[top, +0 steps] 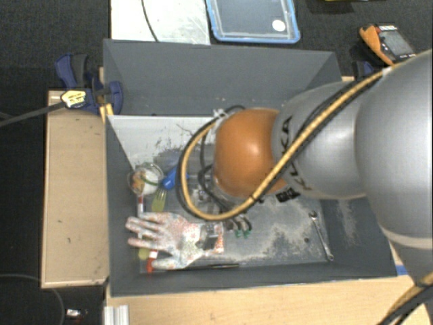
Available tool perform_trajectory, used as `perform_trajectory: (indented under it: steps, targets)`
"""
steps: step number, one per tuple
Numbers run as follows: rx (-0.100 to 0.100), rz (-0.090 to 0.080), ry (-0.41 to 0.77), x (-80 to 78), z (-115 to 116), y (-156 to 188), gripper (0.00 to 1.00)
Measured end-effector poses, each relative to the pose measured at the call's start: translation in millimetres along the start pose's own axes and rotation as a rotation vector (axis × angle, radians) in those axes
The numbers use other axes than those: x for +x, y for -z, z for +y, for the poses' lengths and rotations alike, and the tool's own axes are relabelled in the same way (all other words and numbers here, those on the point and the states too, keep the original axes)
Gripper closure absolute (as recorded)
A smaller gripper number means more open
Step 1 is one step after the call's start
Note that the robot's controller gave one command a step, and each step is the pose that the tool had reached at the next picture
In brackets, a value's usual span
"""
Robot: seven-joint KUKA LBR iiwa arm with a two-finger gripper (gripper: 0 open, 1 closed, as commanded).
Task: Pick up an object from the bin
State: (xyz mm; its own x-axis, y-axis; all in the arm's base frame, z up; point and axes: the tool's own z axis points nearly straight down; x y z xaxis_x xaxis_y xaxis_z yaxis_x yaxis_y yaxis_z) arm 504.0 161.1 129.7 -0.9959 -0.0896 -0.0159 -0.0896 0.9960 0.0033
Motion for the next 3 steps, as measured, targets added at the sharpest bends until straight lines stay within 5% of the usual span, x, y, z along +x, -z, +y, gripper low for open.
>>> perform_trajectory:
  steps: [1, 2, 3]
  targets:
    - [0.001, 0.011, -0.016, 2.1, -1, -23, 0.0]
    - [0.0, 0.009, 0.146, -8.7, -27, 26, 0.0]
    - [0.001, 0.012, 0.122, -4.9, -17, 54, 0.0]
